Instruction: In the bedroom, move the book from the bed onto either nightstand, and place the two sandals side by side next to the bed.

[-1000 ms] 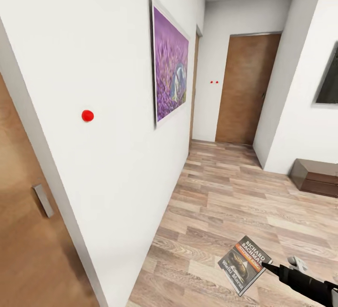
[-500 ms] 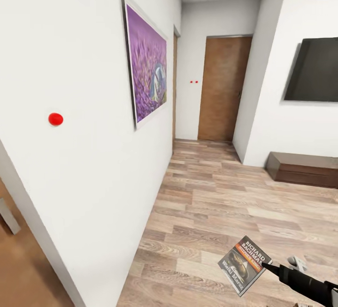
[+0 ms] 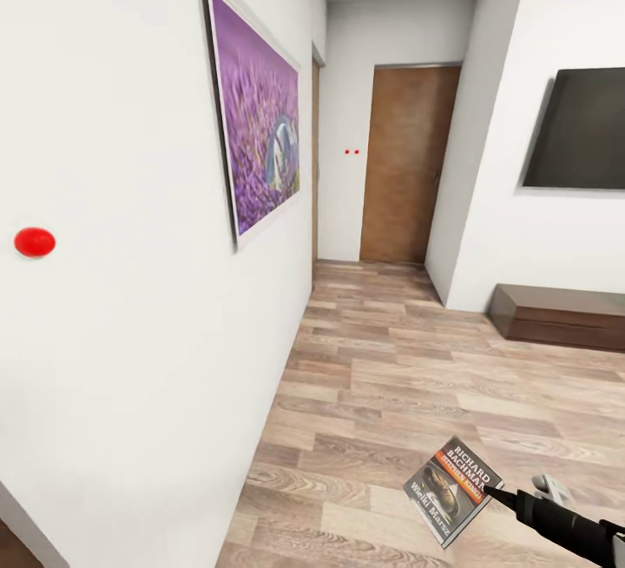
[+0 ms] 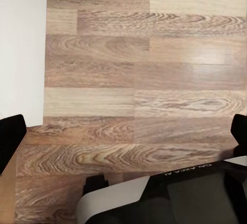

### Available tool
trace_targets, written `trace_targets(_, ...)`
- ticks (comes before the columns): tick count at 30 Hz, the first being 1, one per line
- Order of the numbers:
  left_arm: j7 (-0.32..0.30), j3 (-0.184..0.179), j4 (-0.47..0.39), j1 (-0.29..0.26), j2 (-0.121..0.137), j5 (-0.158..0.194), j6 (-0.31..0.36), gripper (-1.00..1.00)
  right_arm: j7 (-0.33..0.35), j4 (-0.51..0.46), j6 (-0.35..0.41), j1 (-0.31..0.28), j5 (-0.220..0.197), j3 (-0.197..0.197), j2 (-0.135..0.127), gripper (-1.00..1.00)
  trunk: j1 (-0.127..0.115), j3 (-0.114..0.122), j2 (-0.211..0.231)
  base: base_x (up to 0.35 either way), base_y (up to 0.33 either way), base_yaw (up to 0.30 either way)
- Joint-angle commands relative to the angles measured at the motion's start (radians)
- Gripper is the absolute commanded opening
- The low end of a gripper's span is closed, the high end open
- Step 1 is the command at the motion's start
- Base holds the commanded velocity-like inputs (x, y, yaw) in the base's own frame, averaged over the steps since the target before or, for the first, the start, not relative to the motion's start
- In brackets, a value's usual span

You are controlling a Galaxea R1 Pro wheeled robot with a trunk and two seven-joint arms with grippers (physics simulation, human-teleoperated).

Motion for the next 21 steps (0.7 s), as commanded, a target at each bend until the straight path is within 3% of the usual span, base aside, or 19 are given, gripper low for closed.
trace_targets(1, 0.002, -0.004, 0.001, -0.001, 0.000, -0.007, -0.005, 1.00, 0.005, 0.002, 0.010, -0.001, -0.011, 0.001, 0.000, -1.00, 0.001, -0.001, -0.001, 0.273, 0.000, -0.001)
trace_targets(8, 0.002, -0.005, 0.001, -0.001, 0.000, -0.007, -0.005, 1.00, 0.007, 0.002, 0.010, -0.001, -0.011, 0.001, 0.000, -1.00, 0.001, -0.001, -0.001, 0.086, 0.000, -0.019)
trace_targets(21, 0.001, -0.004, 0.001, -0.001, 0.000, -0.007, -0.006, 1.00, 0.007, 0.002, 0.010, -0.002, -0.011, 0.001, 0.000, -1.00, 0.001, -0.001, -0.001, 0.016, 0.000, -0.127)
